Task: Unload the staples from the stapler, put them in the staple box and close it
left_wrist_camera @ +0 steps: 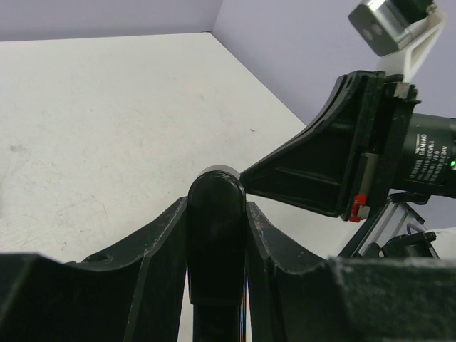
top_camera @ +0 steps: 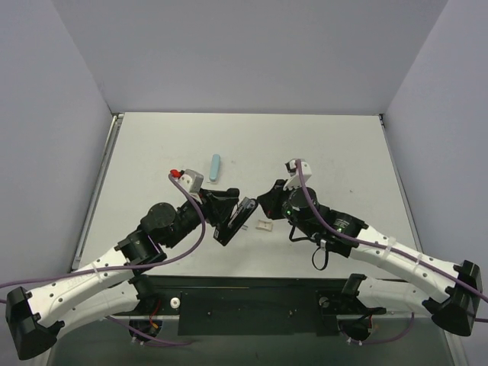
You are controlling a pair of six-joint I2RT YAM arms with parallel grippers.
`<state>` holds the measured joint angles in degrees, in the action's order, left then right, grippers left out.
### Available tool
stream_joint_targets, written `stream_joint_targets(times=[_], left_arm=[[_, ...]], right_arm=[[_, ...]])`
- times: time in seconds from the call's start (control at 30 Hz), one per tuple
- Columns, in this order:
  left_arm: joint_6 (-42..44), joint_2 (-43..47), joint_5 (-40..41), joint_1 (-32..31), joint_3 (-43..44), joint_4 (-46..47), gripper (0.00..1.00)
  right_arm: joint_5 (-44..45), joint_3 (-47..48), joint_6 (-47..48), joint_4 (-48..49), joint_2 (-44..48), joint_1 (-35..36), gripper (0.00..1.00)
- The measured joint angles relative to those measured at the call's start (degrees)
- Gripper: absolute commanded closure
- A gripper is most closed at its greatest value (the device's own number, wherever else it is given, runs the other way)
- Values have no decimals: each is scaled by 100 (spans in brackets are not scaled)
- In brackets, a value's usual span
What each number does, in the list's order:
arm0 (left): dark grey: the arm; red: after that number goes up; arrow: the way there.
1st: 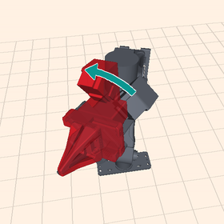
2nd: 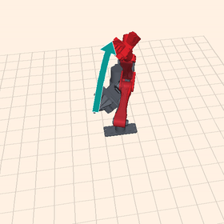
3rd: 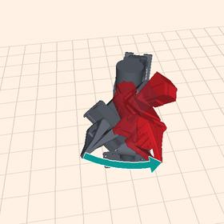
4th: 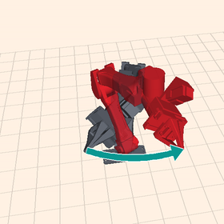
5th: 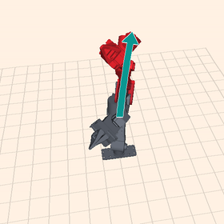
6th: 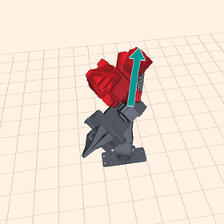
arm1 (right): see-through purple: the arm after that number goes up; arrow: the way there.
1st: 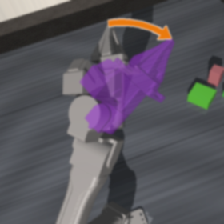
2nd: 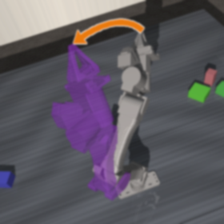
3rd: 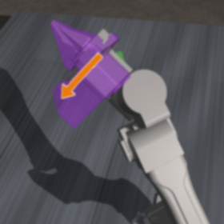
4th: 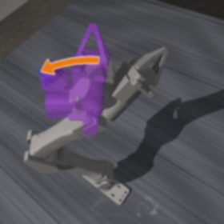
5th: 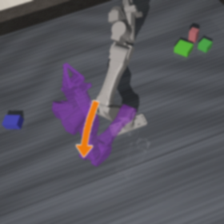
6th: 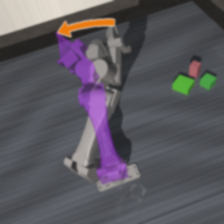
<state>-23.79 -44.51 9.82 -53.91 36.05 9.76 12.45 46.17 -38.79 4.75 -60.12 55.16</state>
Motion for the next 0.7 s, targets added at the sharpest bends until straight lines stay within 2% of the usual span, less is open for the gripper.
stream_joint_targets(times=[0.17, 0.37, 0.7], left_arm=[[-20, -52, -2, 0, 9, 146, 100], [-79, -120, -4, 0, 9, 170, 100], [-114, -136, -66, 0, 11, 173, 100]], right_arm=[[177, 170, 280, -208, 407, 0, 100], [111, 509, 501, -243, 472, 0, 100], [-389, 966, 492, -203, -136, 0, 100]])
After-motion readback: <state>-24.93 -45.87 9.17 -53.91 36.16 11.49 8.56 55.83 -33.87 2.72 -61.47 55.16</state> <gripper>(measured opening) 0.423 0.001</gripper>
